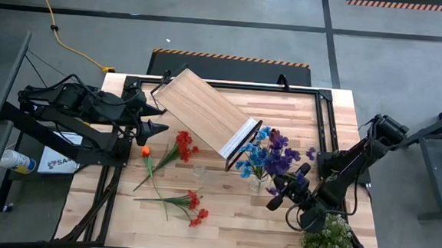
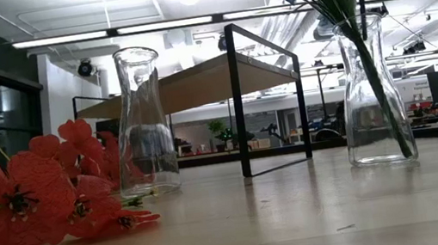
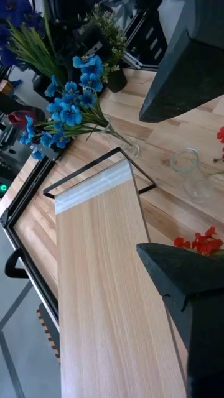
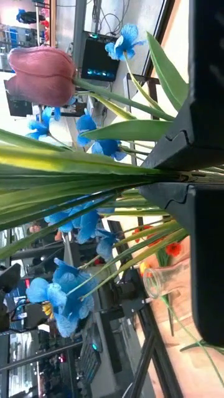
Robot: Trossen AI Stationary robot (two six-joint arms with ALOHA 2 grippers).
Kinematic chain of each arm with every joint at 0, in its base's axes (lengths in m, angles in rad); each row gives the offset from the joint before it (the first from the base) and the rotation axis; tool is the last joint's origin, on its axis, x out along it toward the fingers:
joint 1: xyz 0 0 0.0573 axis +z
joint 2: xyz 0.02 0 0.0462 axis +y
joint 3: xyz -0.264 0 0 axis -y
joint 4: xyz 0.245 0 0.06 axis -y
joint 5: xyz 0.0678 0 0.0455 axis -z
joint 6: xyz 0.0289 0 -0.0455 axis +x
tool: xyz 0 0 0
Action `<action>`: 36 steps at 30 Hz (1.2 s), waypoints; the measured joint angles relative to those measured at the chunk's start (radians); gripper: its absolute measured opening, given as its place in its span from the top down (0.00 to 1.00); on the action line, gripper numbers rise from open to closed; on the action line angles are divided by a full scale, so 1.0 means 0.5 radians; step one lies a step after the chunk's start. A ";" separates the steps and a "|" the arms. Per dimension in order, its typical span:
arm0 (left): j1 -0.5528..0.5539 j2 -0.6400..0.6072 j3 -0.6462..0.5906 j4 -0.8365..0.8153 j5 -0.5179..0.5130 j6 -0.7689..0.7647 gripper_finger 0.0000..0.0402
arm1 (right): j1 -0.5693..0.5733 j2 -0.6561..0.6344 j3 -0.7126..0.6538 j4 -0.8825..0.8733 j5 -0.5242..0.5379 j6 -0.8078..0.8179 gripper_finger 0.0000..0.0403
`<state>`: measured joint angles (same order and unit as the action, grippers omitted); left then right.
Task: Pick and place flowers into a vace then onto a shelf
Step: Put the violet flowers into the right transparent vase
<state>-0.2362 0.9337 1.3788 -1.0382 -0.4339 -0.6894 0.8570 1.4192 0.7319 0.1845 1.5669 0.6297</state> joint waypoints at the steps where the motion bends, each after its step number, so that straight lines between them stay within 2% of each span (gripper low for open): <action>1: 0.000 0.000 0.000 0.000 0.000 0.000 0.09 | 0.000 0.000 0.000 -0.008 0.000 -0.001 0.99; 5: 0.000 0.000 0.000 0.000 0.000 0.000 0.09 | 0.002 -0.001 0.000 -0.017 0.004 -0.056 0.98; 11: 0.000 0.000 0.000 0.000 0.000 0.000 0.09 | 0.002 -0.001 0.000 -0.030 -0.004 -0.066 0.92; 21: 0.000 0.000 0.000 0.000 0.000 0.007 0.09 | 0.002 -0.001 -0.002 -0.119 -0.170 -0.071 0.92; 36: 0.000 0.000 0.000 -0.001 0.000 0.007 0.09 | 0.002 -0.001 -0.003 -0.183 -0.180 -0.070 0.71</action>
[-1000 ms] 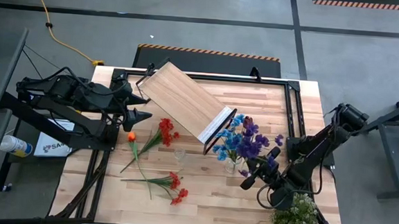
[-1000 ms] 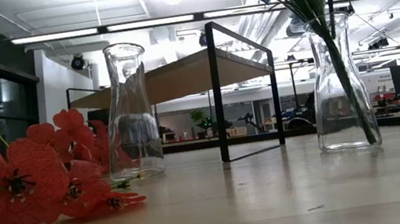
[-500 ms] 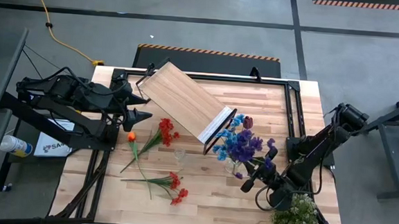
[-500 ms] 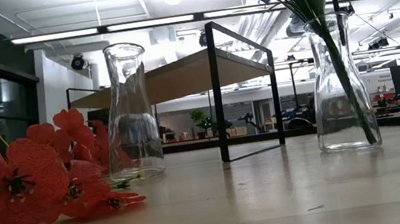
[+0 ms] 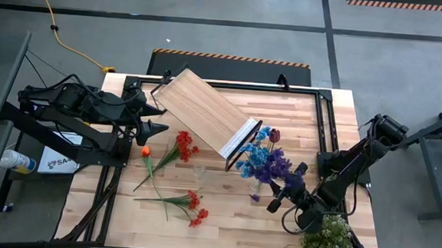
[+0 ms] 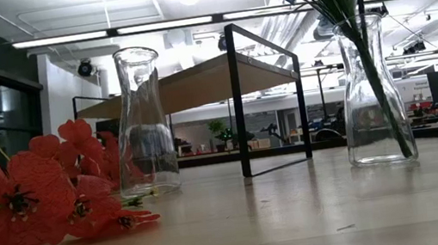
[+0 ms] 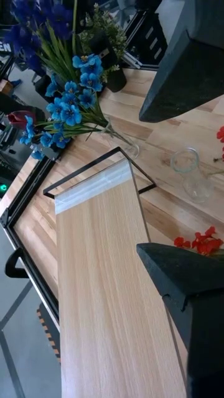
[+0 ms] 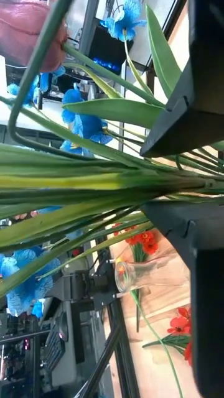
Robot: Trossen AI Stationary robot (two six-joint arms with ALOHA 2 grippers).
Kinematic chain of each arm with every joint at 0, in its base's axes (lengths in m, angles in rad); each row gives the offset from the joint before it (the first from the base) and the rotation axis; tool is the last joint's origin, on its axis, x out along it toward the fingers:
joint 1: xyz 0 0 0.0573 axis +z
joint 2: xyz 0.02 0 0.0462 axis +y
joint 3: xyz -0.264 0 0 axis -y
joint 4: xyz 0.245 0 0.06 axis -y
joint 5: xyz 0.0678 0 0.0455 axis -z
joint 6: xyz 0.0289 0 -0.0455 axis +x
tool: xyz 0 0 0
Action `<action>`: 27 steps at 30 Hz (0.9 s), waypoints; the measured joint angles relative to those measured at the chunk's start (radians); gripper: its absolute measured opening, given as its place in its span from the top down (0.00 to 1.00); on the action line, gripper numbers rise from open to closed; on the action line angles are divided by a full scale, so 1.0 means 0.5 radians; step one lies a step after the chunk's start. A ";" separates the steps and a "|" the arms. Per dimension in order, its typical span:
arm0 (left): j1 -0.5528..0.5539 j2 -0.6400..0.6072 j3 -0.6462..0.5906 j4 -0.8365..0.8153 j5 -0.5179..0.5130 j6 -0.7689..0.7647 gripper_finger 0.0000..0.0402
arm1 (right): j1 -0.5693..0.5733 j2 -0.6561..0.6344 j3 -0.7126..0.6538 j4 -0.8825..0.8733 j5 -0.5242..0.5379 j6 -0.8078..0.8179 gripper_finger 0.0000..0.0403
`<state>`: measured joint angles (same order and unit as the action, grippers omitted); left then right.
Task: Pick and place flowers into a vace then onto a shelf
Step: Put the violet flowers into the right transparent vase
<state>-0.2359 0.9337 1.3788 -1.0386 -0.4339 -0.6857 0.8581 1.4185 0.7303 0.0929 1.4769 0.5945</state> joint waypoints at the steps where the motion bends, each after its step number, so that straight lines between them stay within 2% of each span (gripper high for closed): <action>1: 0.000 0.000 0.000 0.000 0.000 0.000 0.09 | 0.000 0.000 0.000 0.000 -0.005 0.000 0.70; 11: 0.000 0.000 0.000 0.000 0.000 0.000 0.09 | 0.000 -0.038 0.000 -0.147 -0.291 0.000 0.55; 19: 0.000 0.000 0.000 0.000 0.000 0.000 0.09 | 0.000 -0.332 0.000 -0.636 -0.712 0.186 0.47; 27: 0.000 0.000 0.000 0.000 -0.002 0.000 0.09 | -0.001 -0.625 0.000 -1.040 -1.108 0.516 0.45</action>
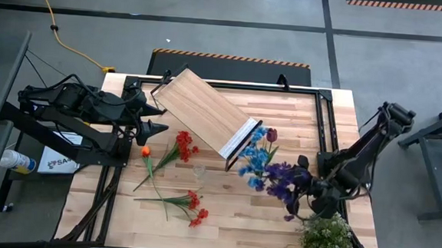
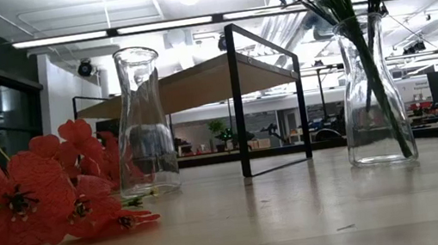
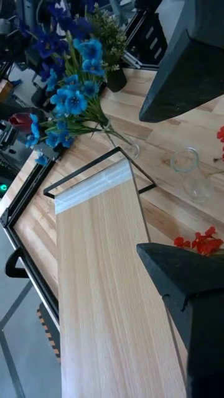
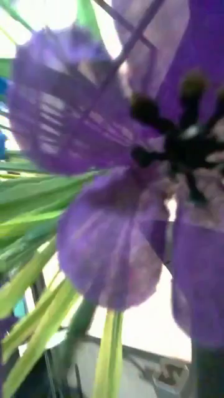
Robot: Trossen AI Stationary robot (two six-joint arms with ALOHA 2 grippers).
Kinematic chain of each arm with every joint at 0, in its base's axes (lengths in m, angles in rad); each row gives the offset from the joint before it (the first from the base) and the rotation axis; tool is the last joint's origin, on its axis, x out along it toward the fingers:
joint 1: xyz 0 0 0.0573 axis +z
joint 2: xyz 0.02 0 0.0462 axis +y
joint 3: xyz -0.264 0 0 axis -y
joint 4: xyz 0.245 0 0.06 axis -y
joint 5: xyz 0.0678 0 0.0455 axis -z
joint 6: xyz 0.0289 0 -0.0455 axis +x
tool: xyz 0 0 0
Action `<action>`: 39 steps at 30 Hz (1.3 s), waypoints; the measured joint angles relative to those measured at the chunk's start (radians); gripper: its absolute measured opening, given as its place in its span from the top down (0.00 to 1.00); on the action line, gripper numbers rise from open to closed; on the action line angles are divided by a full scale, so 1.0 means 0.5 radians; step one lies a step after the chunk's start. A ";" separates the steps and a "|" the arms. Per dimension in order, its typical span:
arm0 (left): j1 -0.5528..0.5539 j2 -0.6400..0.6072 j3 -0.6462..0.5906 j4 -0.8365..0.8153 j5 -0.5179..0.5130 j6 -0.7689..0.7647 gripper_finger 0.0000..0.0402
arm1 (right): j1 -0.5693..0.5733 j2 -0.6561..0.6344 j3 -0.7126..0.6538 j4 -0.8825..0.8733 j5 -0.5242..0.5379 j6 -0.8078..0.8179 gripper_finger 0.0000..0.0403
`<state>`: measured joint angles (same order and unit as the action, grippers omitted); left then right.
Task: Pick and place flowers into a vace then onto a shelf
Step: Put the violet flowers into the right transparent vase, then put the orange flower into the left transparent vase
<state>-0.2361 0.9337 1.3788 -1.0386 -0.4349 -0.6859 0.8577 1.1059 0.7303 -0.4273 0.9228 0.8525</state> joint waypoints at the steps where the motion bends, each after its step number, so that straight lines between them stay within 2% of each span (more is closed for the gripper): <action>1: 0.000 0.000 0.000 0.000 -0.003 0.000 0.09 | 0.000 -0.023 0.000 -0.018 -0.049 0.010 0.45; 4: 0.000 0.000 0.000 0.000 -0.007 0.000 0.09 | 0.000 -0.085 0.000 -0.044 -0.213 0.011 0.45; 11: 0.000 0.001 0.000 0.001 -0.010 0.000 0.09 | 0.000 -0.137 0.000 -0.094 -0.368 0.022 0.45; 18: 0.000 0.000 0.000 0.001 -0.010 0.000 0.09 | 0.000 -0.137 0.000 -0.245 -0.651 0.268 0.45; 33: 0.000 0.000 0.000 0.002 -0.009 0.000 0.09 | 0.000 -0.137 0.001 -0.308 -1.228 0.695 0.46; 39: 0.000 0.000 0.000 0.002 -0.009 0.000 0.09 | 0.001 -0.137 0.001 -0.342 -1.304 0.809 0.49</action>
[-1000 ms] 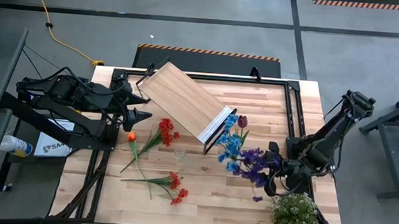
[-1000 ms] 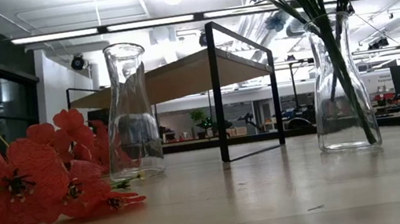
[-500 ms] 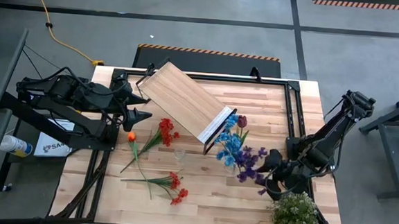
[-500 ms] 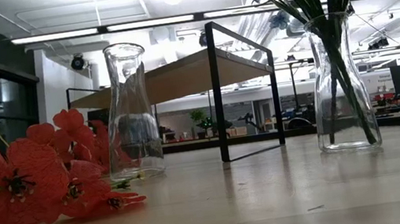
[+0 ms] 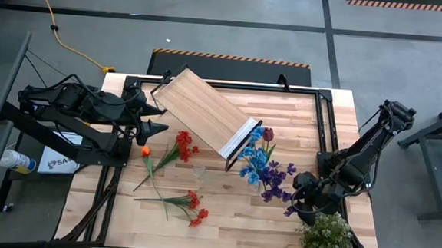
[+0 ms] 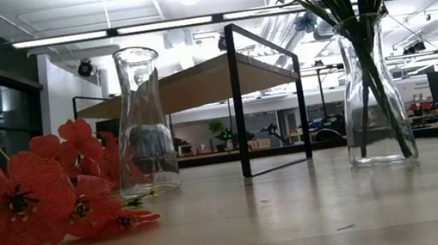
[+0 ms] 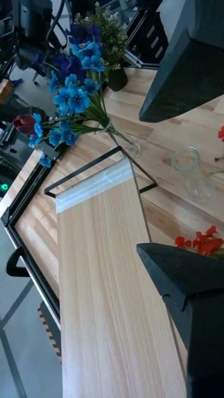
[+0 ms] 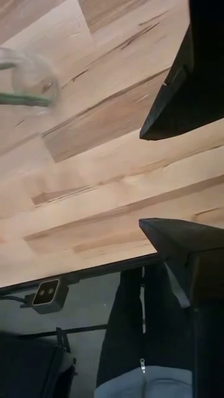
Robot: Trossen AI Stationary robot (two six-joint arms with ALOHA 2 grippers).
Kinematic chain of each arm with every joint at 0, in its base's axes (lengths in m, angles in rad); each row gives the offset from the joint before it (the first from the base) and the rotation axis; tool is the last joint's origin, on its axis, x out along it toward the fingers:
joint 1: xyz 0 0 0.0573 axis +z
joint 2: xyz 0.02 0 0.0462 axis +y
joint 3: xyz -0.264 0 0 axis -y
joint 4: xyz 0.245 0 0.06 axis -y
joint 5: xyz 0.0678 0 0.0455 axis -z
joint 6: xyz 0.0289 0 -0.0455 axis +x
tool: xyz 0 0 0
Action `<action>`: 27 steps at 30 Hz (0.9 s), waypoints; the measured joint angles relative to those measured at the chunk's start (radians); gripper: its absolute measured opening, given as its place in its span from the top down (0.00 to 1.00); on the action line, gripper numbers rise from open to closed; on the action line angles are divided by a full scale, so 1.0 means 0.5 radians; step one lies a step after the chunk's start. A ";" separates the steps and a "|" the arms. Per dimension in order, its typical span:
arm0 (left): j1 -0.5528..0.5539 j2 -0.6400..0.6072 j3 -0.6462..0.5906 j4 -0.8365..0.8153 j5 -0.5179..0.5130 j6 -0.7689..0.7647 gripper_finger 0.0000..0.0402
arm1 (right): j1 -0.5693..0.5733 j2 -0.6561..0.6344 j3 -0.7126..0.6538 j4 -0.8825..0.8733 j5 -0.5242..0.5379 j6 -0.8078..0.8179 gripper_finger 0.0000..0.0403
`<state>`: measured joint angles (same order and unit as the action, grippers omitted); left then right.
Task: Pick and place flowers into a vace then onto a shelf
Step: Put the orange flower into the left transparent vase
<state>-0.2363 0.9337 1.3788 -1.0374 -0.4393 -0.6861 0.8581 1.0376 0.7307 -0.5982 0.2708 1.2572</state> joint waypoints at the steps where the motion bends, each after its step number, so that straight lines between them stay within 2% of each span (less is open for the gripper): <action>1: 0.001 0.000 0.000 0.000 0.000 0.000 0.09 | 0.000 0.000 0.000 0.000 0.002 0.001 0.49; 6: 0.000 0.000 0.001 0.000 0.001 0.000 0.09 | 0.000 -0.015 0.000 -0.062 -0.112 0.089 0.53; 11: 0.000 0.000 0.000 0.000 0.001 0.000 0.09 | 0.001 -0.136 0.000 -0.121 -0.188 0.116 0.56; 27: 0.000 0.000 0.000 -0.001 0.004 0.000 0.09 | 0.001 -0.861 0.002 -0.270 -0.231 0.021 0.68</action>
<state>-0.2362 0.9338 1.3788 -1.0378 -0.4371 -0.6861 0.8585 0.6070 0.7315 -0.7333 0.1552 1.2676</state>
